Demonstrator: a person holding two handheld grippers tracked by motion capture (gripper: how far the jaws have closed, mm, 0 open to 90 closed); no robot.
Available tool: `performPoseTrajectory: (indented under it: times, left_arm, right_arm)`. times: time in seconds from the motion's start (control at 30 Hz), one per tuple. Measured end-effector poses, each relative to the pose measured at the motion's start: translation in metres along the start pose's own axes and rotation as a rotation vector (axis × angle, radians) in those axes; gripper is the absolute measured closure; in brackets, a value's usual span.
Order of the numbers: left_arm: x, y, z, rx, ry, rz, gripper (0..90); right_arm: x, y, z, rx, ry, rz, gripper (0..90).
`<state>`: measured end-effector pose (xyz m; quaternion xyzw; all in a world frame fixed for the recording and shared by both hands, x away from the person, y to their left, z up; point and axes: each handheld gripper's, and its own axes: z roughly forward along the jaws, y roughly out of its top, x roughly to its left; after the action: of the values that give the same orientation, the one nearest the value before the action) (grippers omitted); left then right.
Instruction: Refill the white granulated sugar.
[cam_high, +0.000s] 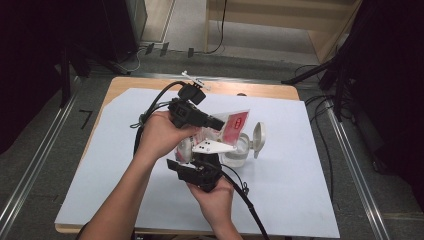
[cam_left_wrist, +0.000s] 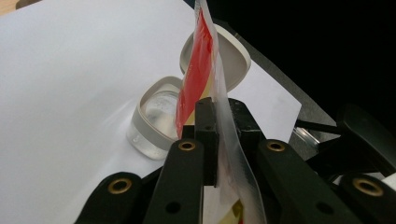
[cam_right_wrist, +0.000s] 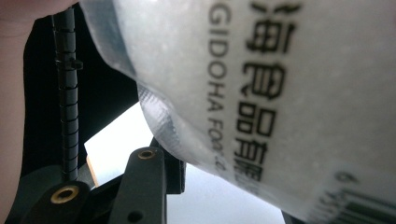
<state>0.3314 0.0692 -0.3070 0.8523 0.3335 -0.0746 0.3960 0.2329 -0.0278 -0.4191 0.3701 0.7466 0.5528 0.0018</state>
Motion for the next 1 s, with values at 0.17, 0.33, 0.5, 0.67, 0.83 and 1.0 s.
performPoseTrajectory:
  times: [0.17, 0.33, 0.5, 0.67, 0.83, 1.0]
  left_arm:
    - [-0.0032, 0.0007, -0.0008, -0.001, 0.02, 0.006, 84.3]
    - [-0.0039, 0.0008, -0.0021, 0.0, 0.029, 0.008, 84.1]
    - [-0.001, 0.0003, -0.0017, -0.008, 0.021, 0.002, 84.0]
    - [-0.0014, 0.0004, -0.0025, -0.008, 0.028, 0.006, 83.9]
    - [-0.0027, 0.0004, -0.003, -0.007, 0.035, 0.008, 83.7]
    - [-0.002, 0.0002, -0.0042, -0.011, 0.037, 0.006, 83.6]
  right_arm:
    - [-0.0009, 0.0006, -0.0006, -0.008, 0.019, 0.007, 63.5]
    - [-0.0005, 0.0015, -0.0001, -0.02, 0.03, 0.012, 63.6]
    - [-0.001, 0.0018, 0.0014, -0.015, 0.032, 0.02, 63.6]
    - [-0.0013, 0.0027, 0.0022, -0.011, 0.031, 0.019, 63.5]
    - [-0.001, 0.0027, 0.0023, -0.014, 0.032, 0.019, 63.5]
    - [-0.0007, 0.0037, 0.0032, -0.013, 0.035, 0.022, 63.5]
